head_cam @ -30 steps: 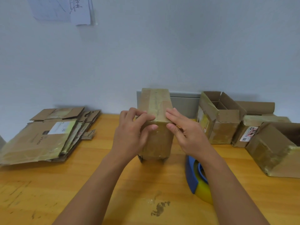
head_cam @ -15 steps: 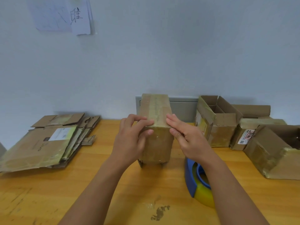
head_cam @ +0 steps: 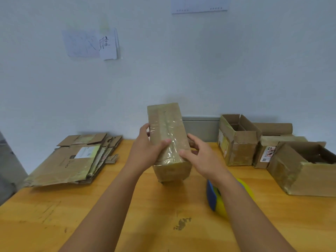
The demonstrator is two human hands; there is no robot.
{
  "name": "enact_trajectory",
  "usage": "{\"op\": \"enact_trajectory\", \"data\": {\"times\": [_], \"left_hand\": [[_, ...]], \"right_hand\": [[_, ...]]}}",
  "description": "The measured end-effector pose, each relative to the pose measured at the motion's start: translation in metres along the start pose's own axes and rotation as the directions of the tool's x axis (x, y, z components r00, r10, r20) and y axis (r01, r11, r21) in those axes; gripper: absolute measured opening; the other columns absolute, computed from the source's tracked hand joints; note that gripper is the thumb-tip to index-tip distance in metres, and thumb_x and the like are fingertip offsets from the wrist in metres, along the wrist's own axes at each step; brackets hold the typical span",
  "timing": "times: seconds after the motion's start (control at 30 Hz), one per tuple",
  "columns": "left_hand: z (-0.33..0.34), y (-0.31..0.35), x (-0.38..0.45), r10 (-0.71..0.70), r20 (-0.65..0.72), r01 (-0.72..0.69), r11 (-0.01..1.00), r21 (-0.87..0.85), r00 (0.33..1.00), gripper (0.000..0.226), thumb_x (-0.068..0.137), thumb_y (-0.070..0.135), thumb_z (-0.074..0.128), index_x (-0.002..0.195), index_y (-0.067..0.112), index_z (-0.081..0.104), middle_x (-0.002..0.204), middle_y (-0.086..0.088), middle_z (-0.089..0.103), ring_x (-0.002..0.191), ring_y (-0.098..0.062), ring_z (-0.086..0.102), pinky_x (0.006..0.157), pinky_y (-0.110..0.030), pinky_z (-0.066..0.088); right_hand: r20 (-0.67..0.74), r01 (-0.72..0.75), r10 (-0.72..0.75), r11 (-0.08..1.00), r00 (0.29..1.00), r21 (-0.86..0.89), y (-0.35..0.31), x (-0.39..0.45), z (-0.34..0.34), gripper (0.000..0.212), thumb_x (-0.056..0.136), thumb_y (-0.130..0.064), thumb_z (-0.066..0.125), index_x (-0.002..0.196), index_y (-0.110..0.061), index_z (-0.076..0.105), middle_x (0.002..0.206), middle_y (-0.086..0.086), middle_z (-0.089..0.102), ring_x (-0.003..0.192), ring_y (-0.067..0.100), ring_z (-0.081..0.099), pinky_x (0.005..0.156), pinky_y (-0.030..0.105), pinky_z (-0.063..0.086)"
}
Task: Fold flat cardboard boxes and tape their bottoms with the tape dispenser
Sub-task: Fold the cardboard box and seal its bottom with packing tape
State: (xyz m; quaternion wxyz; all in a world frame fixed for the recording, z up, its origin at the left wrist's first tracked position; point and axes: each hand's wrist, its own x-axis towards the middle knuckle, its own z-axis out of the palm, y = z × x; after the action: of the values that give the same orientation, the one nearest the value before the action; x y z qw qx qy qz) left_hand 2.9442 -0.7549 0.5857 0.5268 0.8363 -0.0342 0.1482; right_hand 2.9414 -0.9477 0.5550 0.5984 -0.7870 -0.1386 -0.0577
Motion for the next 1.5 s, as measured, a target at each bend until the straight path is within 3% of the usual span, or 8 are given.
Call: {"op": "enact_trajectory", "data": {"times": [0.17,0.3,0.4,0.57,0.67,0.9,1.23,1.5], "left_hand": [[0.000,0.001,-0.021,0.211,-0.012,-0.199,0.936,0.289,0.977,0.117,0.075,0.051,0.079,0.156,0.033,-0.004,0.142,0.004,0.044,0.125,-0.018,0.048,0.093,-0.037,0.049],[0.001,-0.011,-0.045,0.290,0.121,-0.314,0.878,0.362,0.949,0.118,0.079,0.051,0.074,0.153,0.039,-0.017,0.143,0.011,0.034,0.123,-0.010,0.046,0.090,-0.027,0.045],[-0.004,-0.016,-0.052,0.237,0.209,-0.285,0.928,0.239,0.949,0.101,0.078,0.059,0.068,0.153,0.047,0.001,0.136,0.012,0.035,0.112,-0.007,0.053,0.085,-0.030,0.054],[-0.007,-0.004,-0.048,0.218,-0.119,-0.209,0.974,0.085,0.969,0.081,0.077,0.075,0.061,0.144,0.043,0.026,0.123,0.019,0.049,0.092,0.003,0.059,0.070,-0.025,0.053],[-0.014,-0.008,-0.048,0.333,-0.079,-0.308,0.923,0.229,0.940,0.068,0.082,0.066,0.062,0.140,0.053,0.029,0.125,0.015,0.050,0.085,0.007,0.057,0.071,-0.029,0.055],[-0.010,-0.038,-0.060,0.527,-0.041,-0.472,0.790,0.391,0.849,0.050,0.085,0.019,0.076,0.129,0.012,0.053,0.124,-0.002,0.054,0.099,-0.020,0.060,0.075,-0.035,0.055],[-0.001,-0.052,-0.057,0.282,-0.080,-0.281,0.959,0.034,0.956,0.065,0.087,0.064,0.060,0.142,0.040,0.035,0.126,0.024,0.051,0.106,0.001,0.058,0.077,-0.026,0.056],[0.012,-0.088,-0.066,0.276,-0.041,-0.264,0.947,0.180,0.960,0.048,0.094,0.029,0.064,0.136,0.028,0.041,0.123,0.007,0.057,0.105,-0.010,0.058,0.083,-0.033,0.055]], "right_hand": [[-0.045,-0.020,0.017,0.998,0.999,-0.065,-0.009,-0.018,0.011,0.096,0.075,-0.064,0.071,0.154,-0.031,0.028,0.135,-0.008,0.056,0.118,0.012,0.059,0.096,0.042,0.055],[-0.173,-0.056,0.032,0.989,0.984,-0.136,-0.014,-0.023,0.014,0.067,0.083,-0.070,0.059,0.133,-0.027,0.047,0.119,-0.013,0.063,0.114,0.013,0.060,0.095,0.040,0.053],[-0.209,-0.077,0.031,0.973,0.977,-0.219,-0.004,-0.029,0.016,0.057,0.089,-0.061,0.061,0.130,-0.024,0.047,0.123,-0.006,0.061,0.114,0.017,0.058,0.095,0.041,0.052],[-0.180,0.030,-0.082,0.962,0.980,-0.273,0.010,-0.043,0.035,0.063,0.091,-0.055,0.062,0.143,-0.027,0.042,0.128,-0.005,0.058,0.116,0.015,0.055,0.095,0.040,0.050],[-0.194,0.017,-0.082,0.949,0.978,-0.314,0.020,-0.046,0.041,0.066,0.091,-0.056,0.061,0.146,-0.029,0.039,0.129,-0.005,0.058,0.118,0.016,0.055,0.095,0.042,0.051],[-0.095,-0.044,0.050,0.997,0.994,0.065,-0.001,-0.039,0.030,0.083,0.060,-0.102,0.035,0.121,-0.048,0.052,0.113,-0.027,0.062,0.105,-0.005,0.059,0.083,0.024,0.051],[-0.050,-0.010,0.009,1.000,0.999,-0.025,0.029,-0.039,0.047,0.062,0.091,-0.035,0.071,0.134,-0.037,0.027,0.132,-0.007,0.050,0.118,0.009,0.055,0.093,0.030,0.054],[-0.019,-0.086,0.087,0.996,0.996,0.034,0.042,-0.038,0.051,0.100,0.069,-0.075,0.068,0.149,-0.040,0.019,0.138,-0.014,0.049,0.122,0.009,0.052,0.100,0.035,0.051]]}}
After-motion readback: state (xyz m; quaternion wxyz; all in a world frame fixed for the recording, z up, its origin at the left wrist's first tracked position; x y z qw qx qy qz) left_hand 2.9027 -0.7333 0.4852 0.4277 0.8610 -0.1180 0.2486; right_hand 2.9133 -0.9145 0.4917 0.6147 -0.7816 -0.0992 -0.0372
